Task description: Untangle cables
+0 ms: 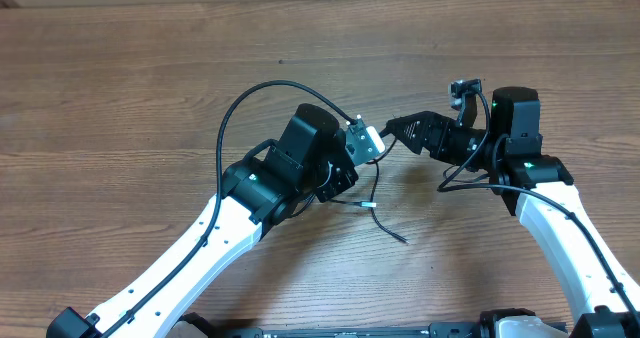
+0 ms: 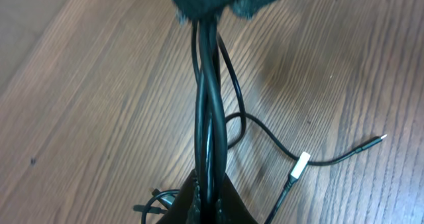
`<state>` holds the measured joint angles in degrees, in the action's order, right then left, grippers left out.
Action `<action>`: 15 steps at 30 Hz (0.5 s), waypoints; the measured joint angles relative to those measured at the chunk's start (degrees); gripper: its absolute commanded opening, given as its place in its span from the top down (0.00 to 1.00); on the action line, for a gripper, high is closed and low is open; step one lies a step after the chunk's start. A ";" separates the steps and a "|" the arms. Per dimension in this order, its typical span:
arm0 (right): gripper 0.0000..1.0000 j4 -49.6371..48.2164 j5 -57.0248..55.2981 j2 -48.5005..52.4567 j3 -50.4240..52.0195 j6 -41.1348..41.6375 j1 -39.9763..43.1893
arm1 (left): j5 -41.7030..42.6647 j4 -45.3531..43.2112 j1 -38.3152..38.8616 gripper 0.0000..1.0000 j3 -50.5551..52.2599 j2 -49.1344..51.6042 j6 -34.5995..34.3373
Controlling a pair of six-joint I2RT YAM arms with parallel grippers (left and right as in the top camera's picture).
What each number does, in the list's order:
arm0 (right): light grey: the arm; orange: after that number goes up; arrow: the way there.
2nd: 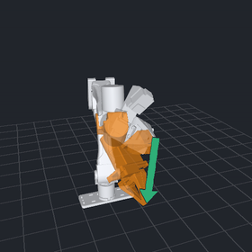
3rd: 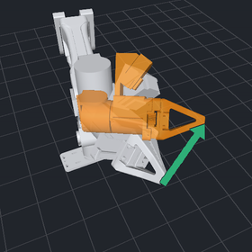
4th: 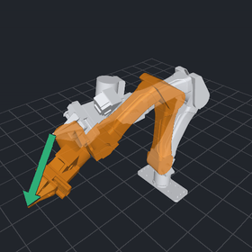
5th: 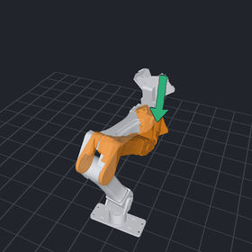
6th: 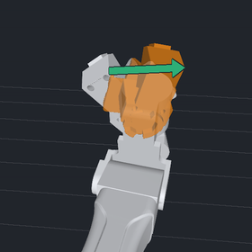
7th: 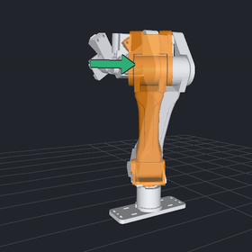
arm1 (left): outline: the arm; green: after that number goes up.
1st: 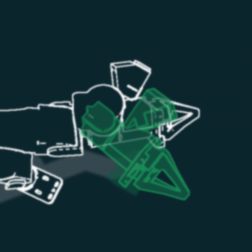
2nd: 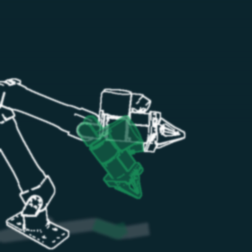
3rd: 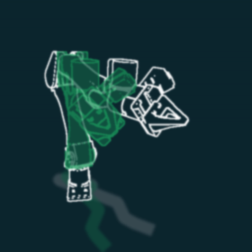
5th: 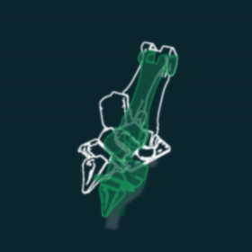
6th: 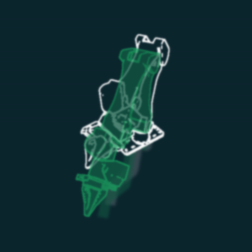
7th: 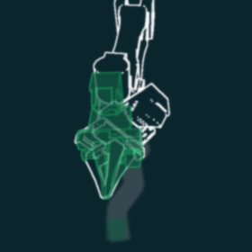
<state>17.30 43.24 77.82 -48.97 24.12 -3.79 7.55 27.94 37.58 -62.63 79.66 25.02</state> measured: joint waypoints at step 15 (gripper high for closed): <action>0.19 9.29 -2.89 0.00 -0.02 -1.42 -1.99 | -0.35 -7.37 0.00 0.96 0.02 0.00 -3.72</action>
<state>26.59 40.36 77.82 -48.99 22.70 -5.78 7.20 20.58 37.58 -62.61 79.66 21.30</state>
